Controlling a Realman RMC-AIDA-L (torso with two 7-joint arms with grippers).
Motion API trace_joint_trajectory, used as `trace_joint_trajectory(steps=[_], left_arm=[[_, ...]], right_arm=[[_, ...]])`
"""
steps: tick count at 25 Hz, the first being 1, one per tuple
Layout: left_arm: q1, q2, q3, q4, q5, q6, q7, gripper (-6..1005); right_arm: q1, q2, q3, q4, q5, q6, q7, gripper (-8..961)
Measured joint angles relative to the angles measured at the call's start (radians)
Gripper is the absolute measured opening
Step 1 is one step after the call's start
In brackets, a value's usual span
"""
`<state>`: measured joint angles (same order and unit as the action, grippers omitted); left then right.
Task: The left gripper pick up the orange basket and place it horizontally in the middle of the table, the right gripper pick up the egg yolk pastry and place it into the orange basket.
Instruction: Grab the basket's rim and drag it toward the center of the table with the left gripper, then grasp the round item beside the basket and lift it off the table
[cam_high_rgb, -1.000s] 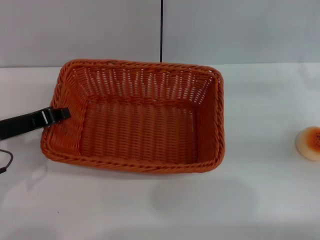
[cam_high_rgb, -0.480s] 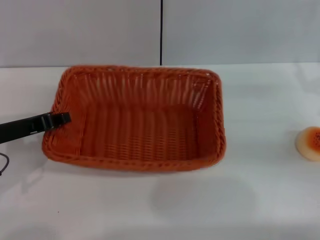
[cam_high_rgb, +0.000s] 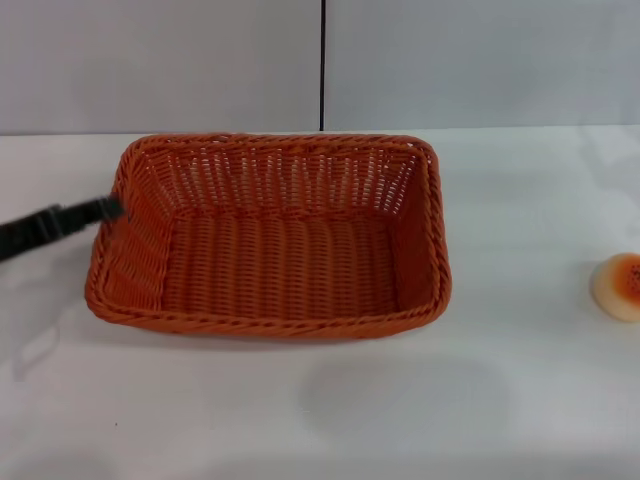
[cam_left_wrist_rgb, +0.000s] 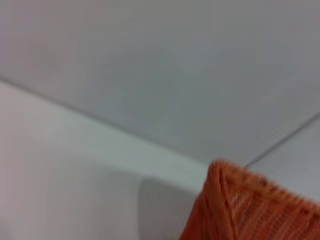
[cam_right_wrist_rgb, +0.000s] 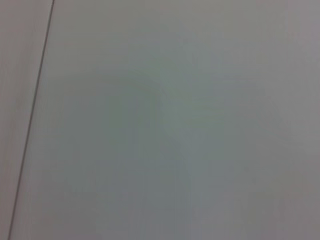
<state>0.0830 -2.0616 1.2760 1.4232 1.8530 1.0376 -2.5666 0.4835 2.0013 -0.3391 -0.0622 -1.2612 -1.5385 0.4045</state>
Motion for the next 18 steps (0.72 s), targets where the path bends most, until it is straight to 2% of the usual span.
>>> trace_joint_trajectory(steps=[2,4,5,8,9,10,12,13,14,15,17,18], left_arm=[[-0.008,0.000,-0.058,-0.042,-0.083,0.017,0.096,561],[-0.023,0.000,-0.120,-0.091,-0.155,0.040,0.194,623],[-0.039,-0.001,-0.176,-0.150,-0.227,0.064,0.301,662],[-0.075,-0.001,-0.267,-0.283,-0.359,0.124,0.499,781],[-0.112,0.000,-0.350,-0.410,-0.449,0.200,0.671,820],[-0.112,0.000,-0.350,-0.410,-0.449,0.200,0.671,829],[-0.140,0.001,-0.427,-0.507,-0.486,0.260,0.793,846],[-0.160,0.001,-0.487,-0.574,-0.504,0.311,0.877,855],[-0.193,0.003,-0.594,-0.687,-0.515,0.393,0.996,864],[-0.193,0.003,-0.594,-0.687,-0.515,0.393,0.996,864],[-0.216,0.005,-0.712,-0.795,-0.517,0.495,1.158,864],[-0.218,0.005,-0.742,-0.821,-0.518,0.522,1.212,864]], right_arm=[[-0.015,0.012,-0.001,-0.043,0.000,-0.013,0.056,559],[-0.039,0.036,-0.015,-0.135,-0.004,-0.006,0.195,559],[-0.053,0.047,-0.029,-0.194,-0.012,0.006,0.271,559],[-0.108,0.075,-0.095,-0.427,-0.098,0.054,0.571,559],[-0.139,0.076,-0.130,-0.557,-0.185,0.074,0.796,559],[-0.139,0.076,-0.130,-0.557,-0.185,0.074,0.796,559],[-0.159,0.073,-0.137,-0.671,-0.283,0.069,1.021,559],[-0.166,0.072,-0.135,-0.736,-0.348,0.057,1.136,559],[-0.173,0.072,-0.130,-0.798,-0.411,0.040,1.235,559],[-0.176,0.072,-0.125,-0.879,-0.495,0.012,1.353,559],[-0.171,0.068,-0.105,-1.013,-0.645,-0.063,1.550,559],[-0.162,0.064,-0.089,-1.078,-0.730,-0.108,1.638,559]])
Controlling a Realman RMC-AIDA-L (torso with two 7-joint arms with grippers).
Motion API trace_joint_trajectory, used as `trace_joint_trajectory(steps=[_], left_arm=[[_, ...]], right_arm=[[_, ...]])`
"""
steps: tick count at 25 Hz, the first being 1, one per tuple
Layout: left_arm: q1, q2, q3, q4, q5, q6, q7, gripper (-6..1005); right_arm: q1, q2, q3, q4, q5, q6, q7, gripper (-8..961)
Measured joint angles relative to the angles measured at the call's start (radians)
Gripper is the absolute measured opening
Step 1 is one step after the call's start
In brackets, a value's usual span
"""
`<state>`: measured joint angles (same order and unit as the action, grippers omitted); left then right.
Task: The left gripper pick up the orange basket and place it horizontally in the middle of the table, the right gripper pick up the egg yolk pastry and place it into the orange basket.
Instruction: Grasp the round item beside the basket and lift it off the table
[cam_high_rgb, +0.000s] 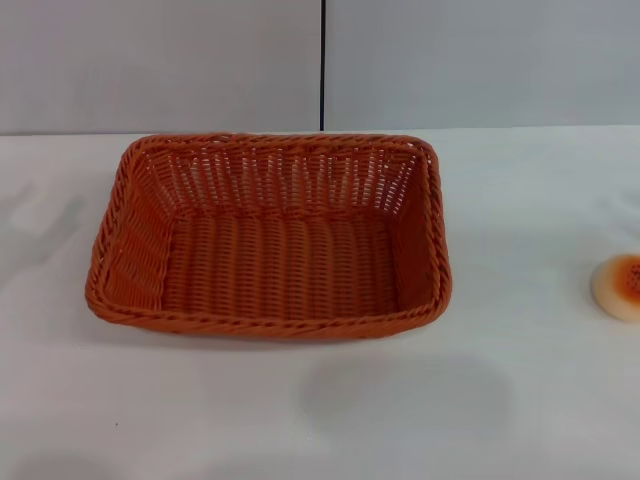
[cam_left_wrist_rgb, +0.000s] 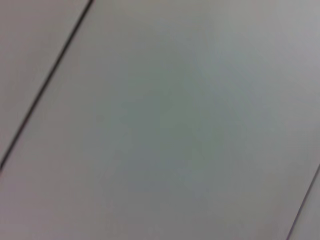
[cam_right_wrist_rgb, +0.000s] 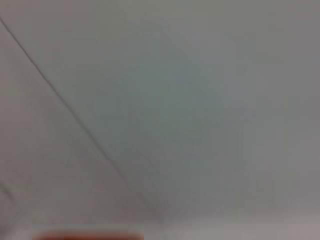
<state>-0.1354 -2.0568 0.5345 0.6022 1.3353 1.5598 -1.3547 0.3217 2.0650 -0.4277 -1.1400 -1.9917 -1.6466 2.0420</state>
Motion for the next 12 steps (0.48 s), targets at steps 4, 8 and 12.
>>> trace_joint_trajectory(steps=[4,8,12], left_arm=[[0.004,-0.002,-0.069,-0.090,-0.002,0.059,0.155,864],[0.010,0.001,-0.084,-0.152,-0.002,0.067,0.261,864],[0.017,0.000,-0.091,-0.199,-0.006,0.081,0.338,864]], right_arm=[[0.085,-0.047,0.075,-0.115,-0.331,-0.166,0.243,559],[0.188,-0.094,0.101,-0.106,-0.646,-0.290,0.303,559],[0.219,-0.096,0.042,-0.069,-0.763,-0.296,0.307,558]])
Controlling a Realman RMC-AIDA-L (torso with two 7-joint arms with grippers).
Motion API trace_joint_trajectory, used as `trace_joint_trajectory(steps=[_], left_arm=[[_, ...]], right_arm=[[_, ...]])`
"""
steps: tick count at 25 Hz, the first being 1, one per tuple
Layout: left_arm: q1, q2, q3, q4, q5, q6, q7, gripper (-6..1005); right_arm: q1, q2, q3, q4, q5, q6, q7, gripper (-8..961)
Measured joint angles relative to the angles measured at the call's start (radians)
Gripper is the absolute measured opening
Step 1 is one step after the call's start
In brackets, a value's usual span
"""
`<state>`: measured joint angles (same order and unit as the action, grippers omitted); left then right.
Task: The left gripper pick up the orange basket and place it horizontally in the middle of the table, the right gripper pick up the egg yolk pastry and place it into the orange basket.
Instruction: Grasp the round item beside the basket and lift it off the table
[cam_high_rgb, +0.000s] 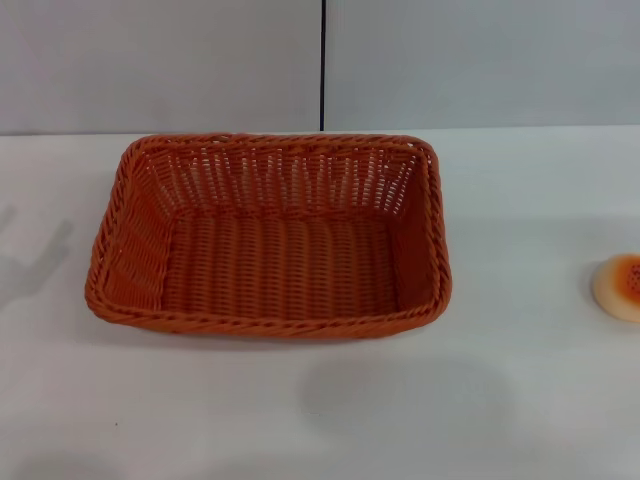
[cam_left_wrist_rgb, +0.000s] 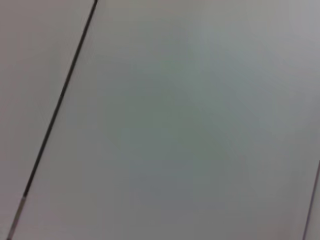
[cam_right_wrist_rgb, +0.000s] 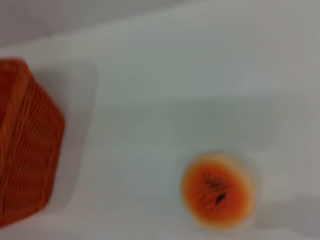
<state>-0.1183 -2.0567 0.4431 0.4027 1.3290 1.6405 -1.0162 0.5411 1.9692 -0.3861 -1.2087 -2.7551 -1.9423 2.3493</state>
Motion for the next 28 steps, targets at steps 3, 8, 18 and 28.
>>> trace_joint_trajectory(steps=[3,8,18,28], left_arm=[[0.003,0.001,-0.007,-0.015,-0.001,0.009,0.014,864],[0.012,0.000,-0.007,-0.023,-0.002,0.023,0.029,864],[0.007,-0.001,-0.009,-0.052,0.000,0.025,0.058,864],[0.004,-0.002,-0.012,-0.087,-0.003,0.027,0.118,864]], right_arm=[[0.012,0.000,-0.043,0.075,0.000,0.030,0.001,558],[0.026,-0.005,-0.096,0.209,-0.001,0.161,-0.002,558],[0.021,-0.015,-0.095,0.278,0.005,0.305,0.003,553],[0.056,-0.009,-0.109,0.398,0.052,0.448,-0.037,448]])
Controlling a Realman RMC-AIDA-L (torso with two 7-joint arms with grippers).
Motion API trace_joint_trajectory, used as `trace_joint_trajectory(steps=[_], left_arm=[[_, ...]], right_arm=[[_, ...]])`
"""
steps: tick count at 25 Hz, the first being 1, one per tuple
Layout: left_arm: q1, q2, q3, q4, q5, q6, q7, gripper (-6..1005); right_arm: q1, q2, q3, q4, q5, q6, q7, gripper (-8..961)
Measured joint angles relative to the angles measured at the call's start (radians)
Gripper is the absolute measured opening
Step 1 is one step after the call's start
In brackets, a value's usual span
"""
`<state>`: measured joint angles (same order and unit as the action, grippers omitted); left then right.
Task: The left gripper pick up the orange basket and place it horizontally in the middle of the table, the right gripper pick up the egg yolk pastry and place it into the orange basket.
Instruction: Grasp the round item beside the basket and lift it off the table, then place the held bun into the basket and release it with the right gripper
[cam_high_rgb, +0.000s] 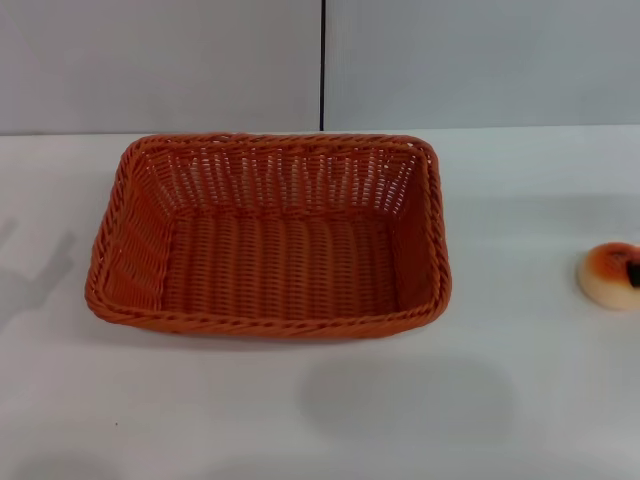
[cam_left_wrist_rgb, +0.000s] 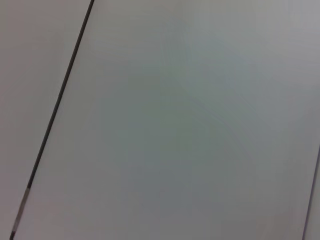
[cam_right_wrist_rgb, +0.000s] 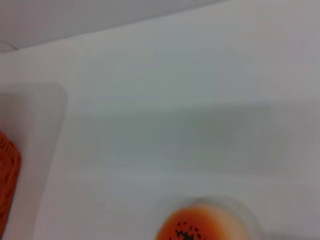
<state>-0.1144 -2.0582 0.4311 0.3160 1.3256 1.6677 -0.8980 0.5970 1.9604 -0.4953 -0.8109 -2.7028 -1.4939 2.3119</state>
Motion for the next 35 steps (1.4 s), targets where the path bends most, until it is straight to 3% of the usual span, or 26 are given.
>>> trace_joint_trajectory(steps=[15,21,24,29,35], left_arm=[[-0.021,0.000,-0.008,-0.044,-0.002,-0.027,0.056,864],[-0.026,-0.001,-0.008,-0.046,-0.002,-0.040,0.054,864],[-0.030,-0.002,-0.008,-0.046,-0.002,-0.040,0.054,864],[-0.039,-0.003,-0.005,-0.048,-0.002,-0.040,0.056,864],[-0.048,-0.004,0.000,-0.073,0.006,-0.039,0.078,864]], right_arm=[[0.021,0.003,-0.002,0.029,0.024,0.012,-0.005,353],[0.008,0.017,-0.002,-0.106,0.128,-0.066,0.000,315],[0.015,0.025,-0.002,-0.217,0.208,-0.151,0.012,202],[0.073,0.020,-0.029,-0.287,0.391,-0.263,0.034,161],[0.185,0.012,-0.209,-0.159,0.539,-0.263,-0.003,112]])
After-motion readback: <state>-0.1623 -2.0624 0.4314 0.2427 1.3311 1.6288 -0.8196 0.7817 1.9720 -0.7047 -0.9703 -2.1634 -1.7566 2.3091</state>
